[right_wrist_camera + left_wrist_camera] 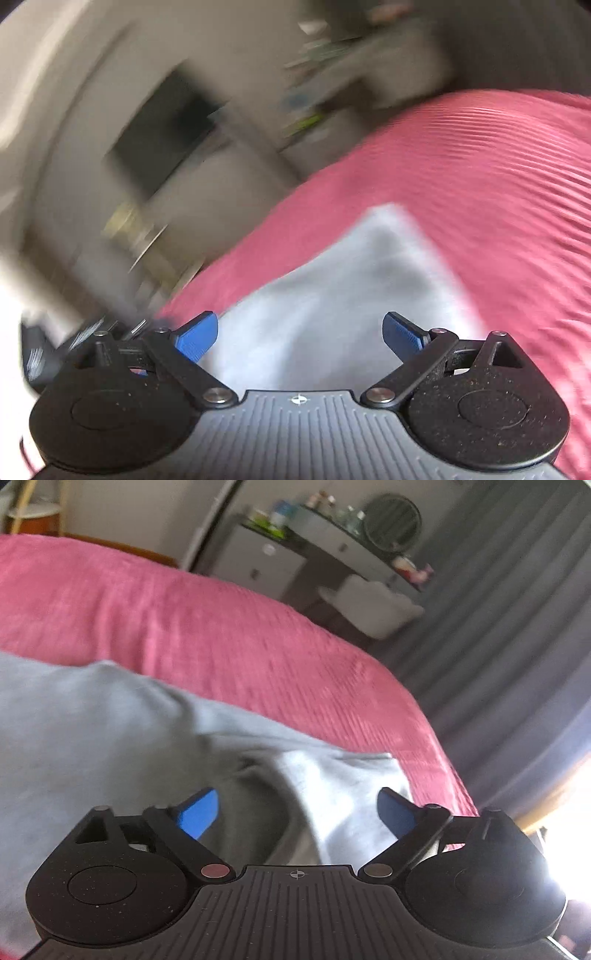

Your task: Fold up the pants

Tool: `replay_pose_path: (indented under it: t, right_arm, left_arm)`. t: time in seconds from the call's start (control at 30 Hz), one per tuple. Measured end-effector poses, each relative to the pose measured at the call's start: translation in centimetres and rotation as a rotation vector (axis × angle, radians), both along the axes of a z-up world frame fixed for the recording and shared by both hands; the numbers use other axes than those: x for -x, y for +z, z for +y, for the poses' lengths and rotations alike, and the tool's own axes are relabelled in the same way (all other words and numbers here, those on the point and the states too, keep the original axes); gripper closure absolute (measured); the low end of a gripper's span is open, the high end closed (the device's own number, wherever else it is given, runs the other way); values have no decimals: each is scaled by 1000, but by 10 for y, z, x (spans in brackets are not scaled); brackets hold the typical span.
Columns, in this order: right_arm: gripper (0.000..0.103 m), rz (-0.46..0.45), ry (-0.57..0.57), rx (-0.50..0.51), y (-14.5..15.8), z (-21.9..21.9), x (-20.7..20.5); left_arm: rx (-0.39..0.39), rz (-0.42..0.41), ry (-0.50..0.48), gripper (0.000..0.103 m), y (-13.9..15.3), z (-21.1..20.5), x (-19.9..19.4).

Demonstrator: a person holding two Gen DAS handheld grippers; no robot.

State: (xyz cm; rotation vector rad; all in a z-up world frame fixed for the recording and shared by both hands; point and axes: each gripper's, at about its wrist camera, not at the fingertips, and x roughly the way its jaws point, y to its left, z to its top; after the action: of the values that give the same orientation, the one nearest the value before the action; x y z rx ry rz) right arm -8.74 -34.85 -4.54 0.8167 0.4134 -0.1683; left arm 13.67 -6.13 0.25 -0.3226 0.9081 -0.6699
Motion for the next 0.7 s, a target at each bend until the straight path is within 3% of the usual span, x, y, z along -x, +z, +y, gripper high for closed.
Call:
replay_pose_path:
  t: [0.1, 0.2, 0.23, 0.27, 0.33, 0.43, 0.47, 0.53, 0.57, 0.63, 0.67, 0.7]
  right_arm:
    - [7, 26, -96, -152, -25, -23, 7]
    - [7, 33, -115, -228, -39, -30, 6]
    - [7, 34, -107, -223, -40, -30, 6]
    - [7, 37, -102, -212, -40, -30, 6]
    - [7, 42, -91, -199, -39, -30, 6]
    - [7, 33, -88, -210, -43, -36, -1]
    - [7, 27, -90, -220, -45, -38, -1]
    - [7, 23, -88, -235, -49, -40, -3]
    - [7, 22, -91, -240, -50, -42, -8]
    - [7, 19, -92, -254, -52, -43, -8]
    - [7, 19, -95, -255, -52, -43, -8]
    - [7, 17, -95, -255, -51, -43, -6]
  left_arm:
    - [-37, 53, -67, 25, -14, -27, -21]
    - [-92, 144, -83, 57, -37, -49, -44]
    - [-98, 164, -79, 81, -44, -52, -51]
    - [-88, 170, -79, 91, -48, -53, -57]
    - [-74, 105, -73, 93, -40, -54, -56]
    - [-132, -154, -128, 92, -16, -58, -35]
    - [-155, -193, -145, 88, -14, -58, -29]
    - [-271, -184, -125, 74, -32, -58, -32]
    - [-338, -149, -89, 74, -45, -56, -37]
    - [-221, -78, -45, 72, -52, -33, -39]
    - [-199, -60, -4, 58, -48, -25, -37]
    - [-207, -64, 30, 51, -44, -20, -32]
